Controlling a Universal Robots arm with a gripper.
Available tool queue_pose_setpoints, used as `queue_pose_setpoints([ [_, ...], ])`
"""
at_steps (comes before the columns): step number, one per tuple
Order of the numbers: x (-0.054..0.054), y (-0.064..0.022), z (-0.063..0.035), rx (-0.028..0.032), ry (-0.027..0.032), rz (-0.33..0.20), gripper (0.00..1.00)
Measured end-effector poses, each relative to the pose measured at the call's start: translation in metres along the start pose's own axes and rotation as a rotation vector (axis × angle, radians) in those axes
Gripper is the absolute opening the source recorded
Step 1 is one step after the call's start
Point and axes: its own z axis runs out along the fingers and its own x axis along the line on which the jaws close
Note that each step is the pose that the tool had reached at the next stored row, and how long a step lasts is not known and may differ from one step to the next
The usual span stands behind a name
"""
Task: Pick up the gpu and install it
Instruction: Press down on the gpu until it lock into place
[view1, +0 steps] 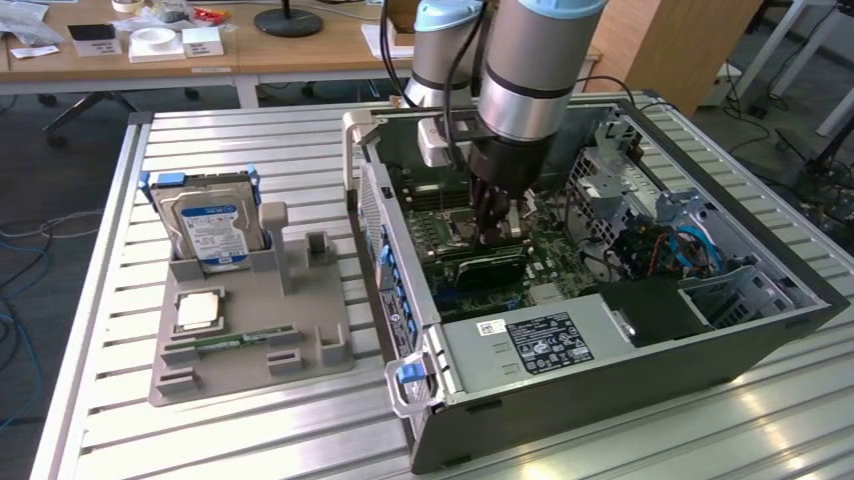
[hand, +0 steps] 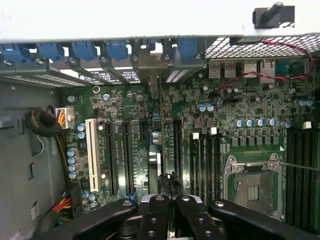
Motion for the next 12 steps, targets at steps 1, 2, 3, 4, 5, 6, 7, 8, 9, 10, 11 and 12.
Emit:
queue_pose_setpoints([
  [1,0.0,-0.0002,0.0,-0.0001,0.0001,0.0,0.14],
  [2,0.0,-0.0002,0.0,-0.0001,0.0001,0.0,0.14],
  [3,0.0,-0.0002,0.0001,-0.0001,0.0001,0.0,0.14],
  [4,-0.0001,-0.0002,0.0007,0.0001,-0.0003,0.0,0.14],
  [5,-0.0001,-0.0002,0.0015,0.0002,-0.0004,0.0,0.14],
  [6,-0.0002,-0.0002,0.0022,0.0001,-0.0002,0.0,0.14],
  [7,-0.0002,-0.0002,0.0029,0.0,-0.0001,0.0,0.14],
  [8,-0.0002,-0.0002,0.0037,0.0,-0.0002,0.0,0.14],
  [9,-0.0002,-0.0001,0.0039,0.0,0.0,0.0,0.14],
  [10,-0.0002,-0.0001,0.0038,0.0,0.0,0.0,0.14],
  [11,-0.0002,-0.0001,0.004,-0.0001,0.0002,0.0,0.14],
  [12,-0.0002,-0.0001,0.0048,0.0001,-0.0003,0.0,0.14],
])
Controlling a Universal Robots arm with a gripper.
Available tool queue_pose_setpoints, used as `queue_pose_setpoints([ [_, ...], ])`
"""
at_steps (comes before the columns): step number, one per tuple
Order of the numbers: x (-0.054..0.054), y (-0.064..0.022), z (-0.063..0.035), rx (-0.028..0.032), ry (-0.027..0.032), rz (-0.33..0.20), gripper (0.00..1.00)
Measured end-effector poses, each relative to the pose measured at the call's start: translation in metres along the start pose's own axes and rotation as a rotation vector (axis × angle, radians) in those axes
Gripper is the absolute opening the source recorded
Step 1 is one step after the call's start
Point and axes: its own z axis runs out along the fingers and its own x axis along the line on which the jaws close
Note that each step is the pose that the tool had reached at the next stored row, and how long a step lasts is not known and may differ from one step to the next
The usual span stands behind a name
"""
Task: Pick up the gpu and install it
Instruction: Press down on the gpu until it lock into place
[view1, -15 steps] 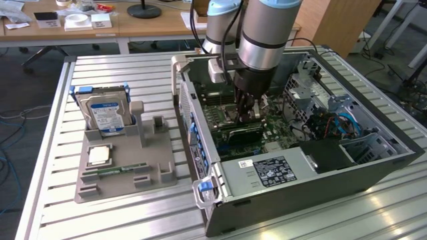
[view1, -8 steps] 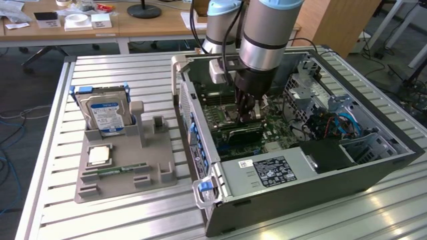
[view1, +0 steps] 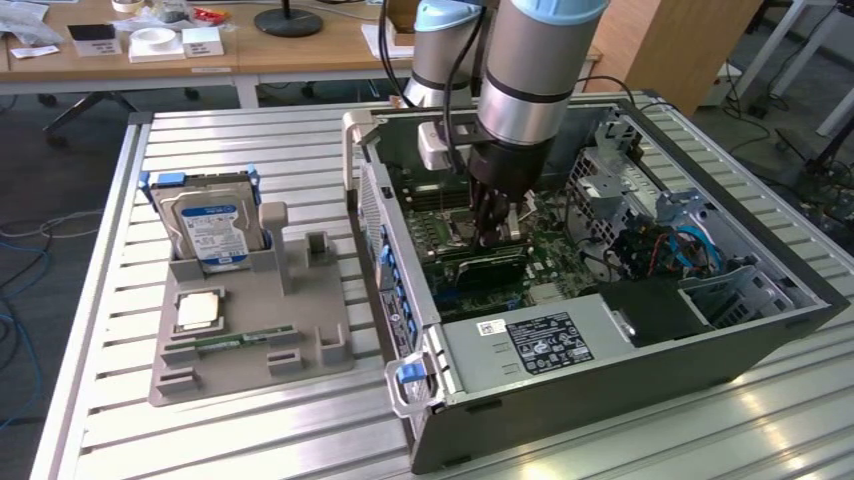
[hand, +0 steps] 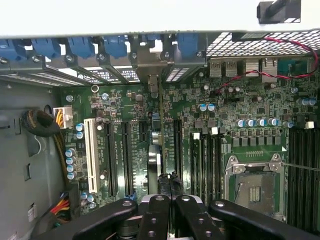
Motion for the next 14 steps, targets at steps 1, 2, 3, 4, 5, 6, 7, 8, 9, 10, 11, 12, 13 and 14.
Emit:
queue_pose_setpoints([
  [1,0.0,0.0,0.0008,-0.0001,0.0001,0.0,0.14],
  [2,0.0,-0.0001,0.0014,-0.0001,0.0002,0.0,0.14],
  [3,0.0,-0.0003,0.0018,-0.0002,0.0003,0.0,0.14],
  [4,0.0,-0.0006,0.0022,-0.0002,0.0003,0.0,0.14],
  [5,0.0,-0.0009,0.0026,-0.0001,0.0002,0.0,0.14],
  [6,0.0,-0.0013,0.003,-0.0001,0.0003,0.0,0.14],
  [7,0.0,-0.0015,0.003,-0.0002,0.0004,0.0,0.14],
  [8,0.0,-0.0014,0.003,-0.0002,0.0005,0.0,0.14],
  [9,0.0,-0.0015,0.0031,-0.0002,0.0005,0.0,0.14],
  [10,-0.0001,-0.0015,0.0039,0.0001,-0.0001,0.0,0.14],
  [11,0.0,-0.0015,0.0048,0.0,-0.0001,0.0,0.14],
  [12,0.0,-0.0014,0.0052,-0.0001,0.0002,0.0,0.14],
  [13,0.0,-0.0015,0.0051,-0.0001,0.0003,0.0,0.14],
  [14,0.0,-0.0015,0.0051,-0.0002,0.0004,0.0,0.14],
])
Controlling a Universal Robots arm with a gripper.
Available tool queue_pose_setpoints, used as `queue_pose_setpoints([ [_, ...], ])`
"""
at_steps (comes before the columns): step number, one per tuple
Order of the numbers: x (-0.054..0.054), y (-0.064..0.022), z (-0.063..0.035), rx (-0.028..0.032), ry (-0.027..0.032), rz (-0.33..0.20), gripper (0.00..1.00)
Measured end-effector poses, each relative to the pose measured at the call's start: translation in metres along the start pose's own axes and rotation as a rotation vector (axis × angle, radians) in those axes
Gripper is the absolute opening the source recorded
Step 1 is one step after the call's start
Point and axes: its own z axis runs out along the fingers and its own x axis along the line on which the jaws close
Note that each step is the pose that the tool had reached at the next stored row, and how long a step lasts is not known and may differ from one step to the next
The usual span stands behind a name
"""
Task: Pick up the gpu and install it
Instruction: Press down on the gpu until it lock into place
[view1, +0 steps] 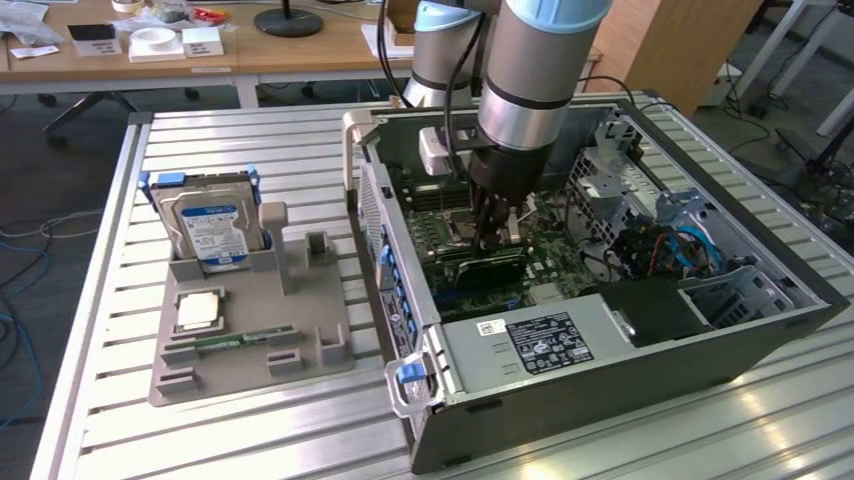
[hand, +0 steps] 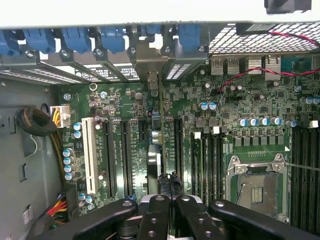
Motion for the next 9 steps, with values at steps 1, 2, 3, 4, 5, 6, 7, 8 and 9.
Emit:
queue_pose_setpoints([
  [1,0.0,0.0,0.0,0.0,0.0,0.0,0.14],
  [2,0.0,0.0,0.0,0.0,0.0001,0.0,0.14],
  [3,0.0,0.0,0.001,0.0001,-0.0003,0.0,0.14],
  [4,0.0,0.0,0.0016,0.0001,-0.0003,0.0,0.14],
  [5,0.0,0.0,0.0016,0.0001,-0.0001,0.0,0.14],
  [6,0.0,0.0,0.0016,0.0,-0.0001,0.0,0.14],
  [7,0.0,0.0,0.0016,0.0,0.0,0.0,0.14],
  [8,0.0,0.0,0.0015,0.0,0.0,0.0,0.14],
  [9,0.0,0.0,0.0016,0.0,-0.0001,0.0,0.14],
])
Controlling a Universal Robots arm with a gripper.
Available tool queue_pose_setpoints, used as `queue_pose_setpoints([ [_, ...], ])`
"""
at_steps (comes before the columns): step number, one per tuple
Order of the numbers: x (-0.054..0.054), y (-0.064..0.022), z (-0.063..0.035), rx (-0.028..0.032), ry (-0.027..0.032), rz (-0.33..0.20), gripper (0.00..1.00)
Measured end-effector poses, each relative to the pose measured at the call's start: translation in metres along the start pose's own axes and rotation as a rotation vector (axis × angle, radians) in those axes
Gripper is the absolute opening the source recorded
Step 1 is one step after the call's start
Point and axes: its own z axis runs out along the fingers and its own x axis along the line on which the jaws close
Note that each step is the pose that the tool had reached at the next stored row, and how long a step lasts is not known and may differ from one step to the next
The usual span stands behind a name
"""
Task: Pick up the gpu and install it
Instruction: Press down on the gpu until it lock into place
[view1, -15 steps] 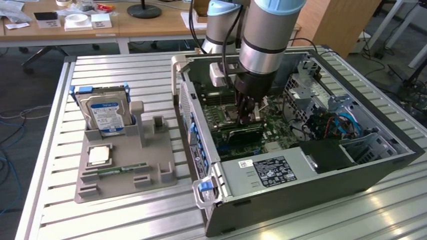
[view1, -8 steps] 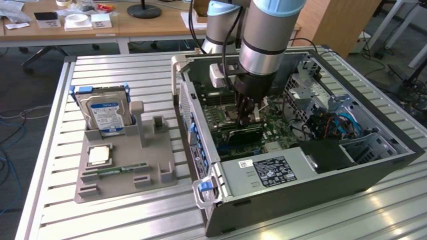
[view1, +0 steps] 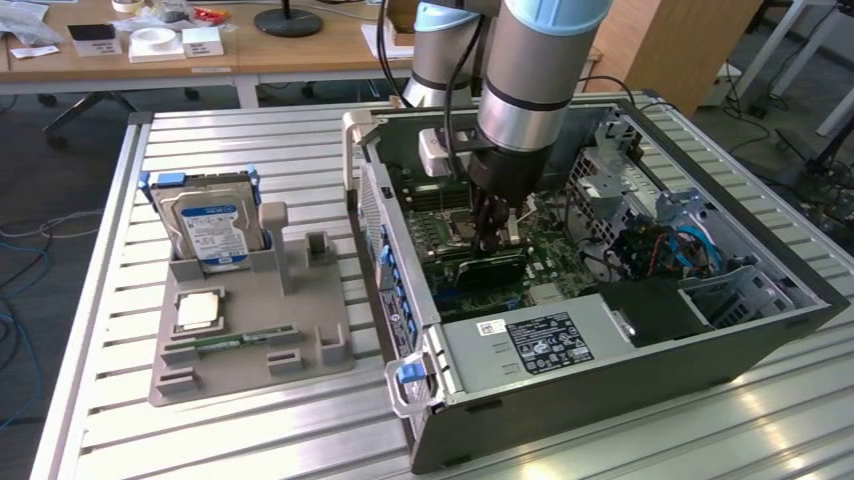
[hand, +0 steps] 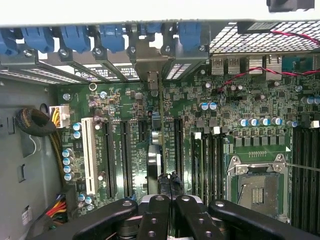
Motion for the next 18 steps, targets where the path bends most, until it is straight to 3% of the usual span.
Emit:
queue_pose_setpoints([
  [18,0.0002,0.0001,0.0038,-0.0003,0.0006,0.0,0.14],
])
